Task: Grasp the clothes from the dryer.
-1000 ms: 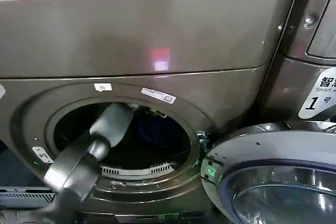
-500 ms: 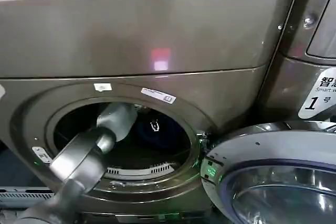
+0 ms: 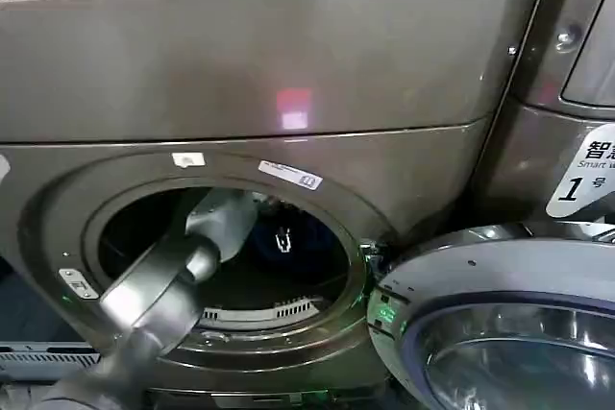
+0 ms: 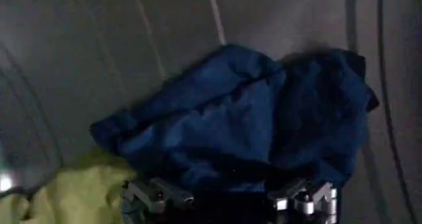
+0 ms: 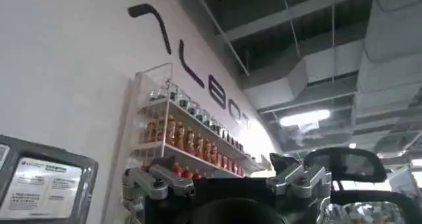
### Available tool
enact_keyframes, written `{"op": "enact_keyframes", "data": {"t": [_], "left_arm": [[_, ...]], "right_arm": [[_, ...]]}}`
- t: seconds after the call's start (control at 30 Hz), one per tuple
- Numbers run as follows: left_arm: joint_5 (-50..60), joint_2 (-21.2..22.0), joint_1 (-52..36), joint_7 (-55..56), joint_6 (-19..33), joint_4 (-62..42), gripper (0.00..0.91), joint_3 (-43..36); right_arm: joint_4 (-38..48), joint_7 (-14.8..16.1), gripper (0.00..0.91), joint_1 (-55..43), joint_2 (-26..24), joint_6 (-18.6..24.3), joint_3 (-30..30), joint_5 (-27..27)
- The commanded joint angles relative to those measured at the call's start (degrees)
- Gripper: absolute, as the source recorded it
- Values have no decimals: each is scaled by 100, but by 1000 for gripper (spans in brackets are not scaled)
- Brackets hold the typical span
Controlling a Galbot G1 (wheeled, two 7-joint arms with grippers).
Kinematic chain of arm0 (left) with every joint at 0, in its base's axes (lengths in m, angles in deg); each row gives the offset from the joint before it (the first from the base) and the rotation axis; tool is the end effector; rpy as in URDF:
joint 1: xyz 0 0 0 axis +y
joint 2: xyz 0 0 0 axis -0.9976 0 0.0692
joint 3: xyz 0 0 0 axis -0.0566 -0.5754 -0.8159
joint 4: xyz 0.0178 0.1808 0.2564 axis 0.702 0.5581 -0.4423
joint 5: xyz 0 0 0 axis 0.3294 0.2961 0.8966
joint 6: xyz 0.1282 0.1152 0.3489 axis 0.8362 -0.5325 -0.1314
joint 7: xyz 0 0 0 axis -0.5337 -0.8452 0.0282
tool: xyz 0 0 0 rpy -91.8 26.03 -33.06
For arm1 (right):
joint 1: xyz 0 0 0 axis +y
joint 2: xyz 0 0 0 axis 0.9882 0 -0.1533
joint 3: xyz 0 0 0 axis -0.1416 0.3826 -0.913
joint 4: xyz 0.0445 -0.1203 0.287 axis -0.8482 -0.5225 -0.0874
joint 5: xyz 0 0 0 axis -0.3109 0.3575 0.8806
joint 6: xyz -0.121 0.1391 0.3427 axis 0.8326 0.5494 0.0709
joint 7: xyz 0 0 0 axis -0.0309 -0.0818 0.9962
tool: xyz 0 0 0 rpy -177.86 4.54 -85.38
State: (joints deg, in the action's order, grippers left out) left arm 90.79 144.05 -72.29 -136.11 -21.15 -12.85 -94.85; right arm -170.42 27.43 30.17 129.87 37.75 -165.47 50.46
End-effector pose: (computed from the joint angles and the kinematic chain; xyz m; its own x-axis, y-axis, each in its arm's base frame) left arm 0.6656 -0.0409 -0.2151 -0.1586 0.3931 0.9057 0.9859 0.0136 0.1668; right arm -0.0668 -0.3420 0.1017 -0.3674 0.7478 -0.5530 0.8990 0.4379 -0.0052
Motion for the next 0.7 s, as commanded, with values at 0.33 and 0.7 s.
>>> {"op": "enact_keyframes", "data": {"t": [0.33, 0.7], "left_arm": [[-286, 14, 11, 108, 76, 48, 0, 457], [-939, -184, 516, 1524, 49, 1201, 0, 2288]], "right_arm": [[43, -2, 907, -5, 5, 15, -35, 1], [2, -1, 907, -34, 25, 11, 12, 7]]}}
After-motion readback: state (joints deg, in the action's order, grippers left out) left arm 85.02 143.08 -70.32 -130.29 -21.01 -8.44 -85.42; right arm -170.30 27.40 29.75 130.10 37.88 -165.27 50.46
